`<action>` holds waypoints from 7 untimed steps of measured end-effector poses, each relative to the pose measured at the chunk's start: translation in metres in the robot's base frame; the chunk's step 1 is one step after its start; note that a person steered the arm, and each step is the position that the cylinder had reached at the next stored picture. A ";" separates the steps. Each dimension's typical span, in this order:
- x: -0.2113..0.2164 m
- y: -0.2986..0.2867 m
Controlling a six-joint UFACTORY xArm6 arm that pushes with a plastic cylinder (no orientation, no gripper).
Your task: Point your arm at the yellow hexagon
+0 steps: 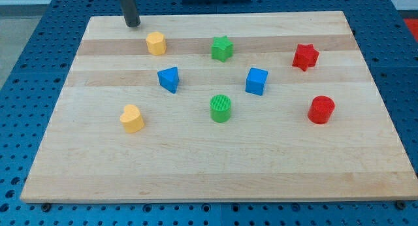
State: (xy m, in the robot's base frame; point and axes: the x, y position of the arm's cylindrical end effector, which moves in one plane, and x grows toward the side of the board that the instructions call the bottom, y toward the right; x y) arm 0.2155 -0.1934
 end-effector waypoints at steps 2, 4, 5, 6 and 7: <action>-0.001 0.000; 0.024 0.012; 0.027 0.012; 0.061 0.012; 0.061 0.012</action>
